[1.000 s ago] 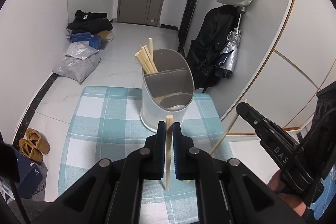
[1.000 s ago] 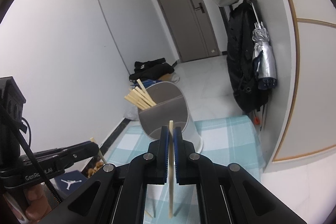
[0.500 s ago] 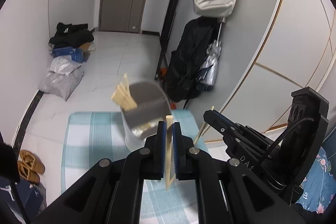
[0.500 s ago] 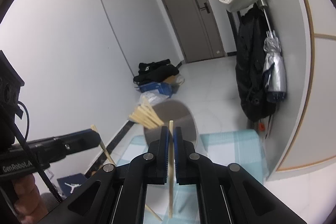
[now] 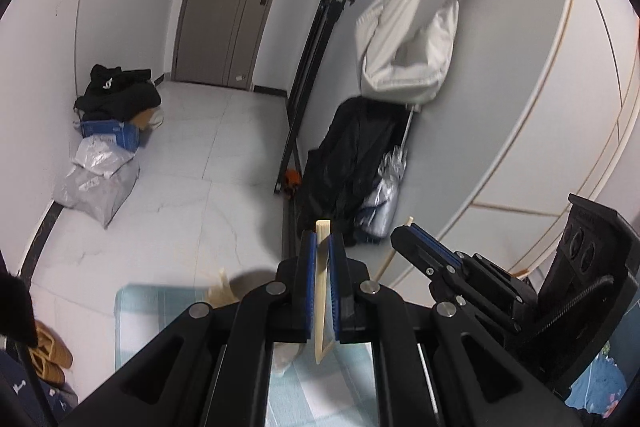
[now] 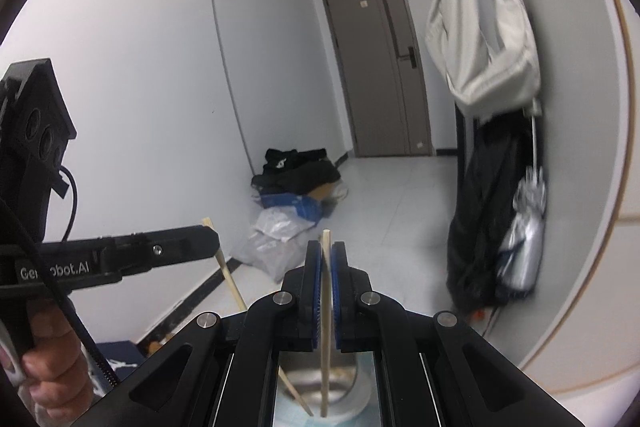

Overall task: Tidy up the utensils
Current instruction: 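Lower the chopsticks into the white holder and open both grippers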

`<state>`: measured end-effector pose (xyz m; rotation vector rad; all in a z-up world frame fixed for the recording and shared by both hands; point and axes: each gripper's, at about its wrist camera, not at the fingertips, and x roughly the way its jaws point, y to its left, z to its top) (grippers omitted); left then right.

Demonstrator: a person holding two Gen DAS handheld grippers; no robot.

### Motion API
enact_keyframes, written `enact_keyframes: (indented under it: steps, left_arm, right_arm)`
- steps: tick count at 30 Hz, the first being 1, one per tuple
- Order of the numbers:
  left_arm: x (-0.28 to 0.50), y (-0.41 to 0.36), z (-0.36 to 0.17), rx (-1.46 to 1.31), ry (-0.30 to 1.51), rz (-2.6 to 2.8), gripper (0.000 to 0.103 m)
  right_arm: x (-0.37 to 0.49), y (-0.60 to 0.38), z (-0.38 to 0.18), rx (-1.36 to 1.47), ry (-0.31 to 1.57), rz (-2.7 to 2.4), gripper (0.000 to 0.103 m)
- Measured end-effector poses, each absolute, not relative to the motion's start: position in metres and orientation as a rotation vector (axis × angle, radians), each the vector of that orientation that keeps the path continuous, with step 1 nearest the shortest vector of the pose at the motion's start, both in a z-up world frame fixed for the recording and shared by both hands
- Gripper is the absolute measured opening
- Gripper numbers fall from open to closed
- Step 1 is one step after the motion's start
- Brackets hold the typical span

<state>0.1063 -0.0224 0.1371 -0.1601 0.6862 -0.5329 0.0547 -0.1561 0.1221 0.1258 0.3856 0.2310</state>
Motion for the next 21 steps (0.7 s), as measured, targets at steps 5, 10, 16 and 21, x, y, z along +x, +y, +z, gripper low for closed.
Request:
enact_keyframes:
  steps: [5, 10, 16, 21]
  left_arm:
    - [0.129, -0.019, 0.144, -0.170, 0.669, -0.508, 0.003]
    - [0.146, -0.011, 0.140, -0.175, 0.659, -0.475, 0.003]
    - [0.159, 0.001, 0.116, -0.169, 0.627, -0.408, 0.003]
    - [0.166, 0.009, 0.076, -0.234, 0.675, -0.397, 0.003]
  right_arm:
    - [0.087, -0.149, 0.139, 0.066, 0.360, 0.254, 0.004]
    - [0.126, -0.149, 0.137, 0.101, 0.372, 0.265, 0.004]
    - [0.166, -0.141, 0.118, 0.093, 0.398, 0.276, 0.004]
    - [0.175, -0.128, 0.099, -0.015, 0.425, 0.296, 0.004]
